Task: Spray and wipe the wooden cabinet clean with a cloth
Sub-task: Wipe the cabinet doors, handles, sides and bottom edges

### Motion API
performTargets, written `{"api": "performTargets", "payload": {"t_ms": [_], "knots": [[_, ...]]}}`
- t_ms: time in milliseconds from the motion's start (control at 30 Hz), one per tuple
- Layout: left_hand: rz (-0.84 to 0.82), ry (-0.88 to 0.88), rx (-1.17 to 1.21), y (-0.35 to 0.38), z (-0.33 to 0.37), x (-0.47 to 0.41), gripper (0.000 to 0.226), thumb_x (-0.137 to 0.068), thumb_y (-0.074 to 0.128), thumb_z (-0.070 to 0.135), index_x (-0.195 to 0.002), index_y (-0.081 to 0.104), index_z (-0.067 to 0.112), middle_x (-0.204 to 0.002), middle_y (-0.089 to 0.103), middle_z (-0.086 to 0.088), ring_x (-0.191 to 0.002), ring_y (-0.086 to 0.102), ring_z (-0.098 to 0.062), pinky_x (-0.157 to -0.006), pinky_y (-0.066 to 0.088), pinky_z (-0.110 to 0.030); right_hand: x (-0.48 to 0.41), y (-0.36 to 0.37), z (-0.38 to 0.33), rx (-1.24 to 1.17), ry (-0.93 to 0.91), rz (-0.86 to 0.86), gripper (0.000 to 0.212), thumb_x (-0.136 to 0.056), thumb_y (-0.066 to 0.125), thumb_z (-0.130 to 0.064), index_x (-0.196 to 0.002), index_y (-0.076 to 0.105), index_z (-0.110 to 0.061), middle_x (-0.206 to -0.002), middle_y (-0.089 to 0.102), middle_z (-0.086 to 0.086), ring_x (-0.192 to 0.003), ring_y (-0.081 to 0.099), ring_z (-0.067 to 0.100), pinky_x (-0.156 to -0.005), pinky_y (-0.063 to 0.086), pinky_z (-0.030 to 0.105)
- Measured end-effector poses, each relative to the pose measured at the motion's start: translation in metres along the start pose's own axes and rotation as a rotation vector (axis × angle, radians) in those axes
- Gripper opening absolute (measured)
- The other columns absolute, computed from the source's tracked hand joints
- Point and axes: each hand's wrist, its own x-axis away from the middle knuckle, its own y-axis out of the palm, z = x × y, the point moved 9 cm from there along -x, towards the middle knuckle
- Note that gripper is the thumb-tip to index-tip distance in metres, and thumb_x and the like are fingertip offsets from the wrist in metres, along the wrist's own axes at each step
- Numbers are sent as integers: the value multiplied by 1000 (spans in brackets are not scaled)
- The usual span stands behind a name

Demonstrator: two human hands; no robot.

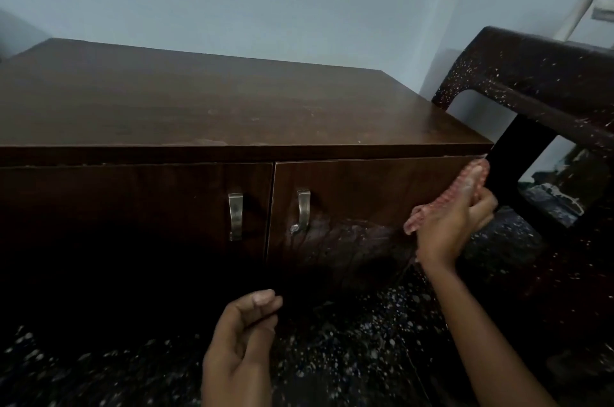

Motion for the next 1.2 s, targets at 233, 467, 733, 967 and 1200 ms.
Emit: {"api": "performTargets", "payload": {"t_ms": [233, 467, 733, 967, 1200], "knots": [[-5, 35, -53, 4, -1, -11, 33, -90, 40, -12, -85, 60, 13, -90, 67, -4, -86, 60, -7, -63, 47, -12, 5, 0, -18, -69, -40, 118, 53, -85, 34, -10, -137, 41, -14, -126, 37, 28, -108, 42, 36, -90, 35, 38], [-71, 167, -116, 44, 9, -33, 31, -91, 42, -4, -89, 60, 22, -90, 67, 4, -87, 63, -8, -76, 45, -18, 115, 48, -90, 202, -731, -108, 66, -79, 47, 5, -140, 32, -16, -127, 33, 16, -103, 39, 35, -81, 45, 43], [-80, 328, -154, 58, 14, -54, 26, -94, 45, 7, -83, 57, 28, -87, 65, 8, -85, 64, -7, -83, 52, -31, 68, 32, -63, 311, -649, -3, 64, -79, 38, -11, -140, 34, -30, -130, 32, 13, -104, 36, 30, -81, 43, 39], [-125, 408, -301, 45, 26, -51, 36, -93, 45, 6, -94, 50, 41, -102, 60, 13, -92, 62, -8, -75, 51, -22, 60, 32, 57, 33, 247, 3, 72, -81, 42, 11, -146, 29, -17, -128, 38, 26, -115, 40, 43, -100, 29, 35], [-167, 407, -352, 43, 19, -54, 36, -93, 45, 8, -111, 50, 39, -109, 57, 10, -89, 61, -11, -67, 49, -14, 115, 39, 25, -78, 215, -102, 50, -92, 38, 1, -140, 36, -12, -100, 46, 2, -95, 55, 7, -84, 49, 37]]}}
